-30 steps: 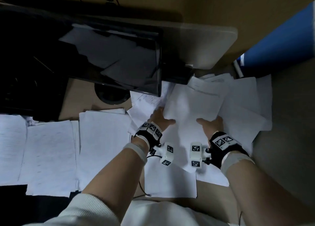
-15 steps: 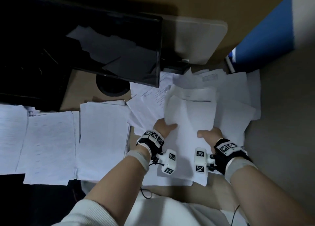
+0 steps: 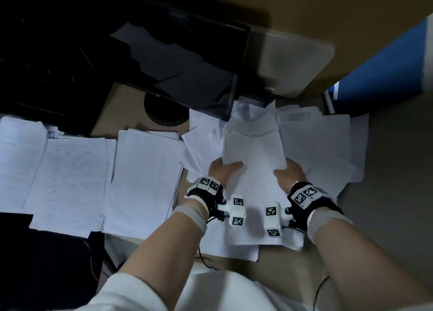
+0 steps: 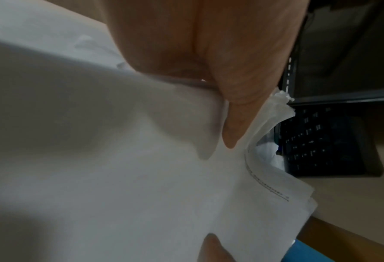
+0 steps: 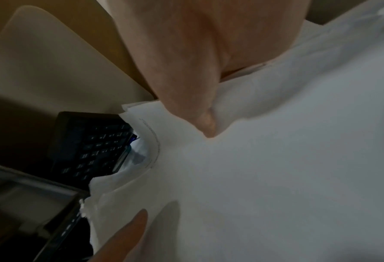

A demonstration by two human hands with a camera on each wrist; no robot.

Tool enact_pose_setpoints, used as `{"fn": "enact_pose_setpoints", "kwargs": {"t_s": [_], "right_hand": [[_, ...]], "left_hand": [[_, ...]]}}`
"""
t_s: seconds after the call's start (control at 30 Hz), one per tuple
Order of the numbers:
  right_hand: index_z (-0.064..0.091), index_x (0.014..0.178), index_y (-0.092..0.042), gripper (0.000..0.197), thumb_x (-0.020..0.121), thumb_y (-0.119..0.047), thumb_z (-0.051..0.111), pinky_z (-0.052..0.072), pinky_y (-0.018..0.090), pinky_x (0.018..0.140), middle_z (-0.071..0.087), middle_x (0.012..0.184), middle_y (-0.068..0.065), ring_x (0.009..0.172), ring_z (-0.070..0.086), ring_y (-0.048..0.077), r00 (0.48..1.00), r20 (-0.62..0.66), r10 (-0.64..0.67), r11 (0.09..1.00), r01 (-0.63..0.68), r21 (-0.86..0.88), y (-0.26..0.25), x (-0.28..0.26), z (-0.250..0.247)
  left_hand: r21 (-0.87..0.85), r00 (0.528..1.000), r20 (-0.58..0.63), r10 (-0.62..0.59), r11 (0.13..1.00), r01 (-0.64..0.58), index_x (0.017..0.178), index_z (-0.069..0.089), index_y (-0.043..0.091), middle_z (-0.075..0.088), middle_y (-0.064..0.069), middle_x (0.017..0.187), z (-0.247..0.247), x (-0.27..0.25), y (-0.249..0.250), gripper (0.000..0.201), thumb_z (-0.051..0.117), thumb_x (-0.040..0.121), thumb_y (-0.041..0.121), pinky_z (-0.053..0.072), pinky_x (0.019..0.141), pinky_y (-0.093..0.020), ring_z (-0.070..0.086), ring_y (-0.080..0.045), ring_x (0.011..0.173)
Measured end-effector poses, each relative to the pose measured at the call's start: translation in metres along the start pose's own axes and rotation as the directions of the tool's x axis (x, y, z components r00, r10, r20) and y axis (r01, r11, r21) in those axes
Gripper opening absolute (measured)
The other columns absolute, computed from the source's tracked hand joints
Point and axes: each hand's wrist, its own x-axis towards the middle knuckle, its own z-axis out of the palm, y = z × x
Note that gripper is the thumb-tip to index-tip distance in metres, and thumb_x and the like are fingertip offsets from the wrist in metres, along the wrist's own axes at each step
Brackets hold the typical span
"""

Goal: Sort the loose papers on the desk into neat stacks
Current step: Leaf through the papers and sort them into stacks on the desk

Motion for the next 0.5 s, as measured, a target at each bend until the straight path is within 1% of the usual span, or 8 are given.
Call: {"fn": "enact_pose_setpoints", "kwargs": {"t_s": [0.1, 0.17, 0.23, 0.3, 0.33, 0.4, 0.43, 0.5], "right_hand": [[0.064, 0.119, -0.007, 0.030, 0.092, -0.015, 0.055, 0.047, 0.034, 0.089, 0.067, 0.117, 0.015, 0.103, 0.060, 0.032, 1.000, -0.001, -0.023, 1.000, 0.023, 0.017, -0.007, 0.018, -0.007], [0.065, 0.119, -0.008, 0.037, 0.093, -0.031, 0.053, 0.043, 0.039, 0.093, 0.062, 0.123, 0.020, 0.113, 0.054, 0.039, 0.996, -0.080, -0.029, 0.987, 0.016, -0.157, -0.012, 0.035, -0.012], [0.062, 0.124, -0.006, 0.051, 0.093, -0.044, 0.045, 0.036, 0.044, 0.104, 0.049, 0.140, 0.021, 0.130, 0.040, 0.041, 0.989, -0.132, -0.063, 0.933, 0.012, -0.358, -0.013, 0.050, -0.017], [0.053, 0.138, -0.006, 0.056, 0.099, -0.044, 0.042, 0.018, 0.045, 0.119, 0.027, 0.158, 0.018, 0.145, 0.019, 0.036, 0.988, -0.136, -0.068, 0.890, -0.002, -0.457, -0.012, 0.062, -0.023], [0.049, 0.142, -0.007, 0.057, 0.100, -0.044, 0.041, 0.012, 0.045, 0.121, 0.020, 0.161, 0.016, 0.148, 0.012, 0.034, 0.988, -0.137, -0.069, 0.879, -0.005, -0.478, -0.010, 0.069, -0.025], [0.047, 0.143, -0.006, 0.057, 0.101, -0.043, 0.039, 0.009, 0.044, 0.122, 0.017, 0.162, 0.016, 0.149, 0.012, 0.034, 0.990, -0.130, -0.048, 0.887, -0.017, -0.461, -0.007, 0.080, -0.031], [0.049, 0.142, -0.004, 0.058, 0.100, -0.042, 0.040, 0.011, 0.044, 0.121, 0.020, 0.160, 0.018, 0.147, 0.016, 0.035, 0.991, -0.127, -0.028, 0.911, -0.027, -0.412, -0.006, 0.083, -0.033], [0.056, 0.134, -0.001, 0.060, 0.096, -0.045, 0.042, 0.020, 0.047, 0.118, 0.033, 0.152, 0.020, 0.141, 0.028, 0.036, 0.987, -0.159, 0.002, 0.941, -0.056, -0.333, -0.003, 0.084, -0.037]], "left_hand": [[-0.035, 0.998, -0.064, 0.004, 0.999, -0.006, 0.111, 0.067, 0.002, 0.073, -0.017, 0.103, 0.010, 0.010, 0.017, 0.048, 0.086, 0.070, 0.021, 0.059, 0.084, -0.046, 0.070, -0.032, 0.087], [-0.070, 0.997, -0.081, -0.003, 0.998, -0.003, 0.115, 0.068, 0.002, 0.073, -0.017, 0.108, 0.017, 0.017, 0.024, 0.052, 0.086, 0.069, 0.018, 0.057, 0.090, -0.049, 0.070, -0.034, 0.095], [-0.113, 0.995, -0.093, -0.017, 0.994, 0.006, 0.115, 0.069, 0.004, 0.073, -0.018, 0.109, 0.023, 0.024, 0.029, 0.049, 0.085, 0.071, 0.019, 0.056, 0.092, -0.051, 0.070, -0.036, 0.098], [-0.112, 0.997, -0.078, -0.024, 0.994, 0.015, 0.109, 0.069, 0.008, 0.074, -0.017, 0.107, 0.030, 0.033, 0.031, 0.063, 0.088, 0.055, 0.034, 0.056, 0.091, -0.054, 0.071, -0.037, 0.099], [-0.117, 0.997, -0.074, -0.027, 0.993, 0.018, 0.106, 0.068, 0.010, 0.073, -0.016, 0.108, 0.034, 0.039, 0.030, 0.069, 0.086, 0.046, 0.040, 0.056, 0.090, -0.055, 0.071, -0.037, 0.099], [-0.118, 0.997, -0.073, -0.018, 0.993, 0.009, 0.103, 0.064, 0.012, 0.072, -0.016, 0.110, 0.042, 0.049, 0.026, 0.073, 0.086, 0.041, 0.042, 0.057, 0.090, -0.055, 0.070, -0.037, 0.100], [-0.098, 0.998, -0.069, -0.011, 0.995, 0.004, 0.103, 0.062, 0.011, 0.071, -0.018, 0.112, 0.046, 0.048, 0.028, 0.068, 0.086, 0.044, 0.038, 0.056, 0.090, -0.055, 0.069, -0.038, 0.101], [-0.027, 0.996, -0.084, 0.022, 0.999, -0.025, 0.105, 0.057, 0.008, 0.068, -0.020, 0.113, 0.053, 0.043, 0.031, 0.050, 0.083, 0.064, 0.021, 0.056, 0.091, -0.053, 0.068, -0.035, 0.099]]}}
